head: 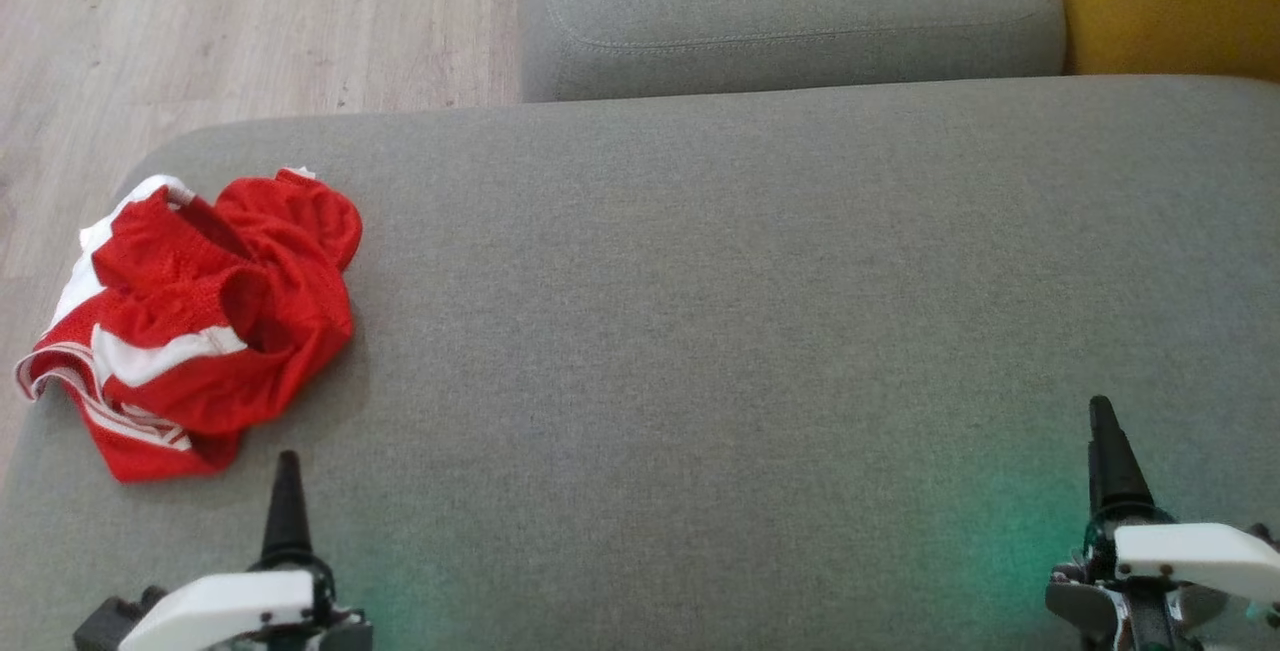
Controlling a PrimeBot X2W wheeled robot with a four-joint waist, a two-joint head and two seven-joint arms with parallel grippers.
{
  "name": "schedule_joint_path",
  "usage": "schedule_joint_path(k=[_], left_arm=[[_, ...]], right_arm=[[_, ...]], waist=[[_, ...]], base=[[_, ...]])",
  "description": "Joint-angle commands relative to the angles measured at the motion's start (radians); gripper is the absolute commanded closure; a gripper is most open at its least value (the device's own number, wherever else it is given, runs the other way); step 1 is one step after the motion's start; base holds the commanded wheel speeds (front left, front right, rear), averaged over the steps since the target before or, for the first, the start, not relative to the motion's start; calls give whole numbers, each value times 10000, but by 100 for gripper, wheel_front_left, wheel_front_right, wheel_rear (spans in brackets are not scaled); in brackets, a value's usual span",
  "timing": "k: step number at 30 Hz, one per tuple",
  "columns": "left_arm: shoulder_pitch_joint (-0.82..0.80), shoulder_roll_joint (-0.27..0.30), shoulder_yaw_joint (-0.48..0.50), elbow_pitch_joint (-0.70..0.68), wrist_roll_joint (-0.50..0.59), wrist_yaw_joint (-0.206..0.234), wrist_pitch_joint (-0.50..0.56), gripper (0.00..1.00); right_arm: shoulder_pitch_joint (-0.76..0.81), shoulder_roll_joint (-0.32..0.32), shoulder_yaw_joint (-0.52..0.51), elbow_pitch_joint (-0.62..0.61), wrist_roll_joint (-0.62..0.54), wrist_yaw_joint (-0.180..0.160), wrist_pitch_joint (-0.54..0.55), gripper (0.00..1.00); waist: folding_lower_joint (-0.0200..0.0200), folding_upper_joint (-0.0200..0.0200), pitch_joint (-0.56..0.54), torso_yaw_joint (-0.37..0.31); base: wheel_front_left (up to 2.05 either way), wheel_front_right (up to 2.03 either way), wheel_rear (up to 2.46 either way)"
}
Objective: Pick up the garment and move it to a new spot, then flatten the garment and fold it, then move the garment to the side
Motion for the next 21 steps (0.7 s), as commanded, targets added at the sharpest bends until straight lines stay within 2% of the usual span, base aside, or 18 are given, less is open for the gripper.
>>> schedule_joint_path(k=[1, 21], left_arm=[[-509, 30, -42, -437, 358, 32, -106, 0], [-614, 38, -706, -702, 2842, 504, -670, 0]], right_arm=[[-347, -35, 96, -439, -383, -1, -134, 0], [-276, -48, 601, -764, -2908, -3, -694, 0]], waist=[[0, 0, -9, 13], [0, 0, -111, 114]], base=[[0, 0, 0], [0, 0, 0]])
